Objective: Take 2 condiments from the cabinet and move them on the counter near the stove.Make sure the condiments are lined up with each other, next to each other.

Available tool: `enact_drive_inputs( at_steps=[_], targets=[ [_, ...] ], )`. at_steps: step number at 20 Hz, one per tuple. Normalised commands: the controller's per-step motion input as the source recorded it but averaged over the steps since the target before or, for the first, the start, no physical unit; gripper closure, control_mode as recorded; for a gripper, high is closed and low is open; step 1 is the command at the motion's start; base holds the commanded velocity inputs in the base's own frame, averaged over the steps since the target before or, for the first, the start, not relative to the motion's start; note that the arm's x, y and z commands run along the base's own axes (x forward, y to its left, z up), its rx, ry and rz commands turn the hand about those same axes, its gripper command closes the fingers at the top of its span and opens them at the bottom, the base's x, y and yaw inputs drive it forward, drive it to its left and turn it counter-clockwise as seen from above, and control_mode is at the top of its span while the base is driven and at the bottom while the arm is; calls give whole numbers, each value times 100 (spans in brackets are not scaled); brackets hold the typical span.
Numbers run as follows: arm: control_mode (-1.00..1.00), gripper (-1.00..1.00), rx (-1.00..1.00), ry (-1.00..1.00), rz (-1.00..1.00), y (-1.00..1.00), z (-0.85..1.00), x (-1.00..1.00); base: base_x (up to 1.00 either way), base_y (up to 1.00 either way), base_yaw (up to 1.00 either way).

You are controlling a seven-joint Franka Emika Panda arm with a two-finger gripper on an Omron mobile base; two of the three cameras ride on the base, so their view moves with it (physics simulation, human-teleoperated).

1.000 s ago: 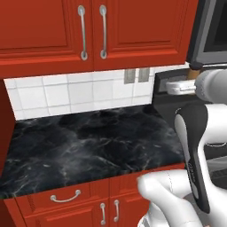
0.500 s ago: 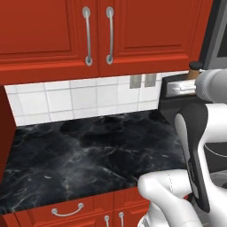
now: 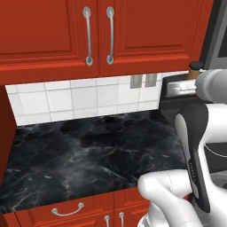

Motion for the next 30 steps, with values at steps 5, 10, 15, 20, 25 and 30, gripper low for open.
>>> enact_drive_inputs(
  at_steps=[5, 10, 15, 20, 25, 30],
  targets=[
    [100, 100, 0, 0, 0, 0, 0, 0, 0, -3, 7],
    [100, 100, 0, 0, 0, 0, 0, 0, 8, -19, 24],
    [-100, 100, 0, 15, 25, -38, -41, 5, 3, -7, 6],
    [-100, 100, 0, 18, 32, -48, -52, 0, 0, 0, 0],
    [-100, 100, 0, 10, 22, -22, -49, 0, 0, 0, 0],
    [-100, 100, 0, 5, 32, -31, -54, 0, 0, 0, 0]
  ],
)
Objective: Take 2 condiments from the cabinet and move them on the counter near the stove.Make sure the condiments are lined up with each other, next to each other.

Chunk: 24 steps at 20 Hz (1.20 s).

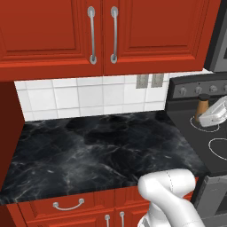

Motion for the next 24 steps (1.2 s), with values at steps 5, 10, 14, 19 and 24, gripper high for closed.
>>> enact_drive_inputs(
  at_steps=[5, 10, 14, 19, 24],
  targets=[
    [-100, 100, 0, 4, 30, -24, -47, 0, 0, 0, 0],
    [-100, 100, -6, 0, 12, -31, -62, 17, 0, 0, 0],
    [-100, 100, -7, 0, 1, -26, -63, 35, 0, 0, 0],
    [-100, 100, 0, 0, 0, -14, -55, 37, 0, 0, 0],
    [-100, 100, 8, 0, 1, -12, -29, 29, 0, 0, 0]
  ],
)
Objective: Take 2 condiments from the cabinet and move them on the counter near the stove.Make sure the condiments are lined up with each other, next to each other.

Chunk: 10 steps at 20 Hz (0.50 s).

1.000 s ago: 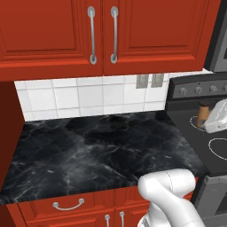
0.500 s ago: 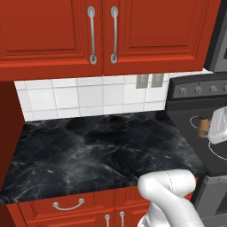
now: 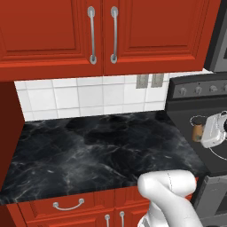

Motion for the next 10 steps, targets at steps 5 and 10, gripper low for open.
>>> enact_drive_inputs(
  at_steps=[5, 10],
  targets=[
    [-100, 100, 7, 1, 1, -26, -5, 2, 0, 0, 0],
    [-100, 100, 2, 0, 7, -16, -24, 5, 0, 0, 0]
  ],
)
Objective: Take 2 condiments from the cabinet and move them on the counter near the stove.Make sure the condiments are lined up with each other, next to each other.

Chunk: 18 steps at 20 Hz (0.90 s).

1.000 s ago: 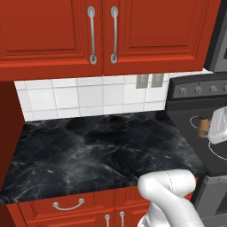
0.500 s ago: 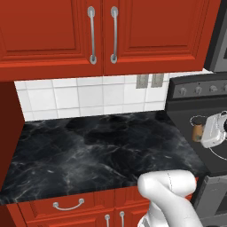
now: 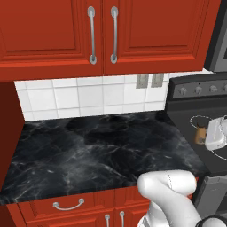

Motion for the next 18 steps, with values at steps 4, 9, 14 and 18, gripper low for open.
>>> enact_drive_inputs(
  at_steps=[4, 9, 14, 18],
  targets=[
    [-100, 100, 2, 0, 10, -5, -34, 17, 0, 0, 0],
    [-100, 100, 6, 0, 14, -1, -38, 16, 0, 0, 0],
    [-100, 100, 4, 0, 12, -2, -37, 21, 0, 0, 0],
    [-100, 100, 0, 0, 7, -9, -41, 14, 0, 0, 0]
  ],
)
